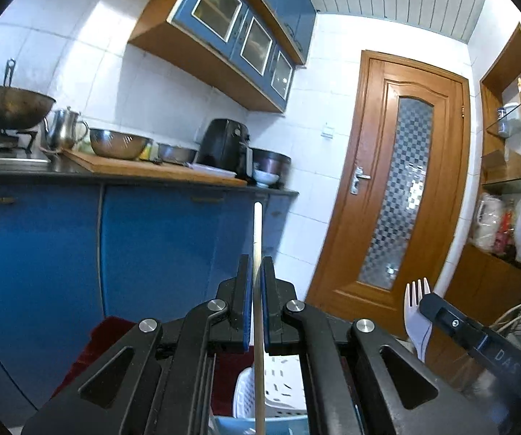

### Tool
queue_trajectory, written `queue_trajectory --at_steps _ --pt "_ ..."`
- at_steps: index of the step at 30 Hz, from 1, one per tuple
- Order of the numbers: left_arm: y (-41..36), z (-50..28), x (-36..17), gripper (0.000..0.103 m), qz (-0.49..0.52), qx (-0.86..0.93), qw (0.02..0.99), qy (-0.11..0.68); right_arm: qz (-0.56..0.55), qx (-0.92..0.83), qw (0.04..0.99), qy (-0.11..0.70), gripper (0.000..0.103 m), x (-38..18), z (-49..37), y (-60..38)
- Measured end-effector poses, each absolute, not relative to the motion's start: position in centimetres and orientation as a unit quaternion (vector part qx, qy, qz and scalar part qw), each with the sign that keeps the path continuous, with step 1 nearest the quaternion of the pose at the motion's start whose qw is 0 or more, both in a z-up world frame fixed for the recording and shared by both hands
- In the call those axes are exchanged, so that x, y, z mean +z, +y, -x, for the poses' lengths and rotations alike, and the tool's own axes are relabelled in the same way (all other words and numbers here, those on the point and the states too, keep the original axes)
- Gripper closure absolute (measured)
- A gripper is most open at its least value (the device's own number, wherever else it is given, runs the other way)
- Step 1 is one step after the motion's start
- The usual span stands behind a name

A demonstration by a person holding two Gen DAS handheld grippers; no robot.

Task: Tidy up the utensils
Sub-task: 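Lift the fork into the blue holder and open the right tool while the left tool releases its chopstick there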

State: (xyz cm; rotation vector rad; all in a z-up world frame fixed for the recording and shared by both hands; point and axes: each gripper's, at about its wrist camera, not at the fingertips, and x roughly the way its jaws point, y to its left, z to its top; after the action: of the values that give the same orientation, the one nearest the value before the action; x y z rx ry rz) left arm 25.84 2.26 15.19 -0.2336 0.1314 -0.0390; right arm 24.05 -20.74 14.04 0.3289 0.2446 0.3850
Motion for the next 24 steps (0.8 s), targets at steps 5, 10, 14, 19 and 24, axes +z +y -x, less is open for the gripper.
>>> queue_trajectory --at_steps 5,10,14,19,24 --pt "2.5 -26.2 14.0 0.101 0.115 -0.018 0.991 0.064 -0.139 0.186 0.966 0.114 0.099 12.8 -24.0 -20.3" --pt "2.4 -25.8 12.1 0.101 0.115 -0.026 0.99 0.072 -0.133 0.191 0.965 0.123 0.099 11.8 -24.4 -20.2" --pt "2.5 -25.5 11.3 0.101 0.118 -0.035 0.99 0.074 -0.131 0.189 0.965 0.127 0.099 11.2 -24.4 -20.4" --pt "2.2 -25.0 10.7 0.101 0.116 -0.041 0.989 0.08 -0.12 0.19 0.965 0.131 0.098 11.0 -23.8 -20.3" --pt "1.9 -24.5 10.3 0.1 0.112 -0.052 0.988 0.092 -0.108 0.196 0.965 0.134 0.098 11.3 -22.9 -20.0"
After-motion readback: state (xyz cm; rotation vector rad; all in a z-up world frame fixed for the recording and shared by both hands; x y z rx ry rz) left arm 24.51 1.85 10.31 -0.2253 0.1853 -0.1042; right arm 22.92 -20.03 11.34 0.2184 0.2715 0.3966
